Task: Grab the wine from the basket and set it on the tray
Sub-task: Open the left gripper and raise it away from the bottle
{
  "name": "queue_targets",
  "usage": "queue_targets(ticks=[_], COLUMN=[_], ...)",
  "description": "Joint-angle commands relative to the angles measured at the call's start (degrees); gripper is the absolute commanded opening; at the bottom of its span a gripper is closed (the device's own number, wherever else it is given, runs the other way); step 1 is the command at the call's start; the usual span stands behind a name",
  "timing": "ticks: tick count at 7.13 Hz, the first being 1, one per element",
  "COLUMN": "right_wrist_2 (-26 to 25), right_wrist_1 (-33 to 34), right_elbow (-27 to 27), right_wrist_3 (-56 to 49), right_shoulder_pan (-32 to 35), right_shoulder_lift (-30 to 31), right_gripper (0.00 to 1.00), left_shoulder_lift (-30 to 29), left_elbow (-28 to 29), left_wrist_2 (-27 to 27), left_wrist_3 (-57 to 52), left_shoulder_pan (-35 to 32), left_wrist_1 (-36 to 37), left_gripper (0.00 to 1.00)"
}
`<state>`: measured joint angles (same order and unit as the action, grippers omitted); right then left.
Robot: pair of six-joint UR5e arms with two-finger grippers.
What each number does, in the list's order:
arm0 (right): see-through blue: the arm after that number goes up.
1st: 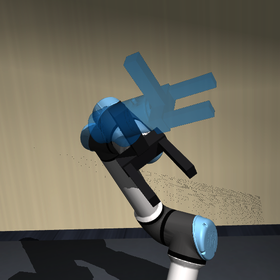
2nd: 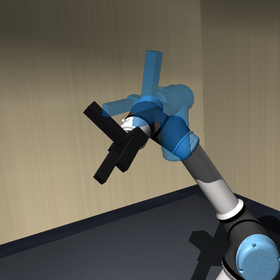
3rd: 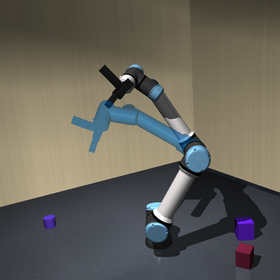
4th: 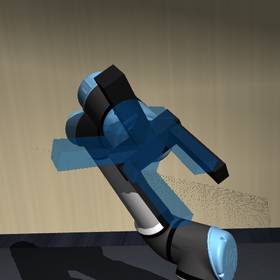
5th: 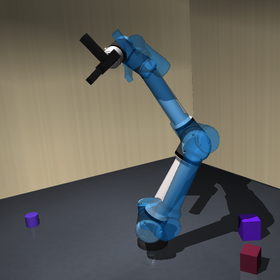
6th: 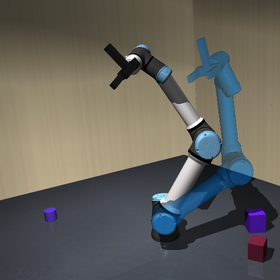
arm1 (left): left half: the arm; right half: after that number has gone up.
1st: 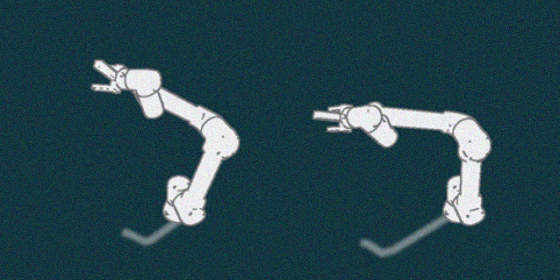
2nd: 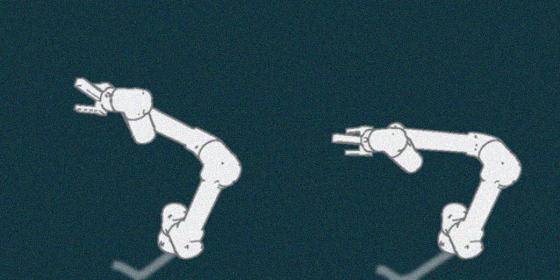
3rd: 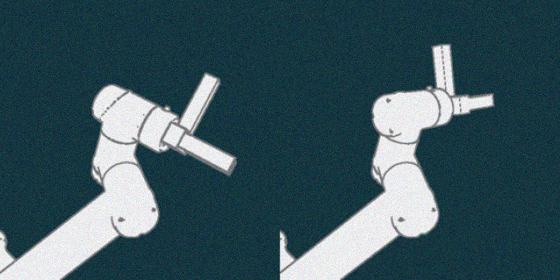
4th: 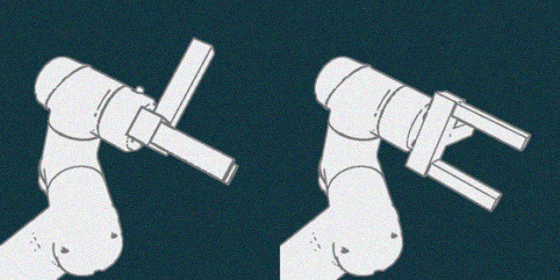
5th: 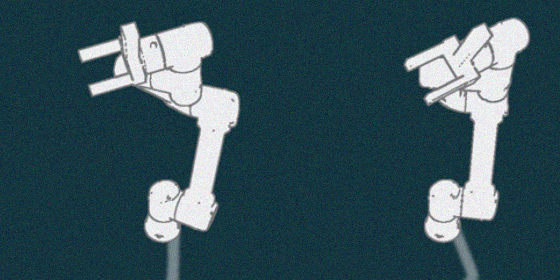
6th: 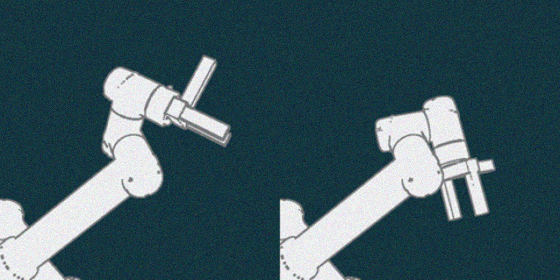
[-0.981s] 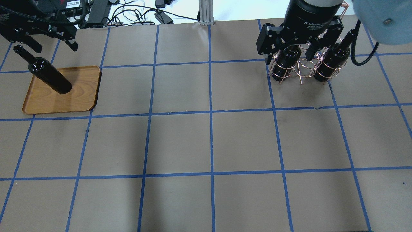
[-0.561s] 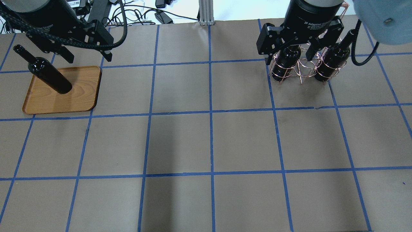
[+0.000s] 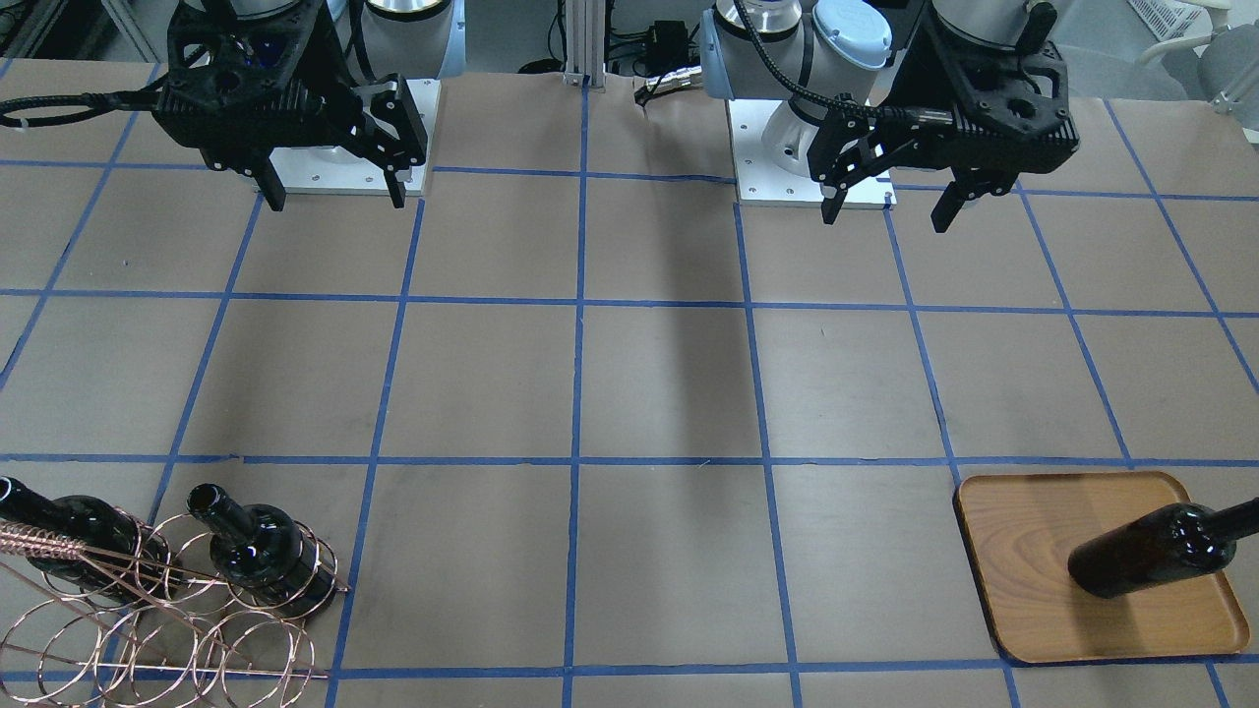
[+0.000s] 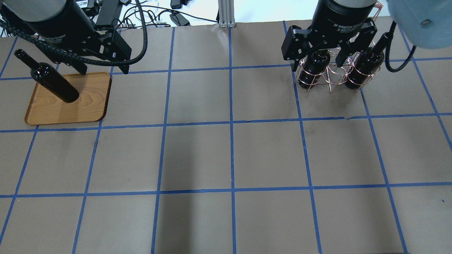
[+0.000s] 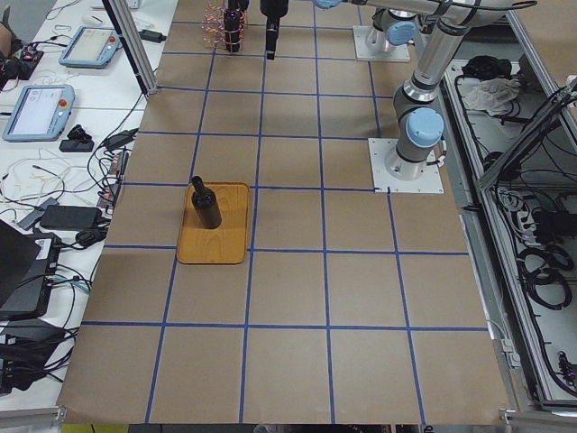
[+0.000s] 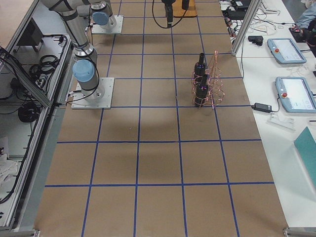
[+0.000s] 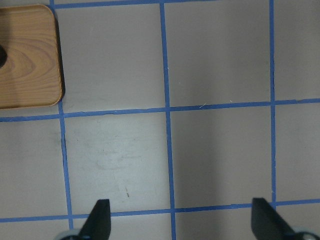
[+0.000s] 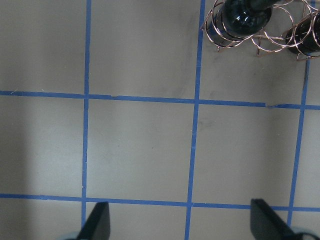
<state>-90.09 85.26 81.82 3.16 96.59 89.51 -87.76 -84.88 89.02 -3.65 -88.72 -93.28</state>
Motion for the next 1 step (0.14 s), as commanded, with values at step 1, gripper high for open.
queue_targets(ticks=[1], right_wrist_2=[0.0], right_wrist_1=[0.0], right_elbow=[0.1], right_wrist_3=[0.0], right_shoulder_pan=[0.0], right_shoulder_lift=[0.0], right_gripper=[1.0], left_shoulder_lift=[0.0], left_elbow=[-0.7], left_wrist_2=[0.0], left_wrist_3=[-0.4], left_shoulder_pan=[-0.1], left_wrist_1=[0.4], left_gripper=[1.0])
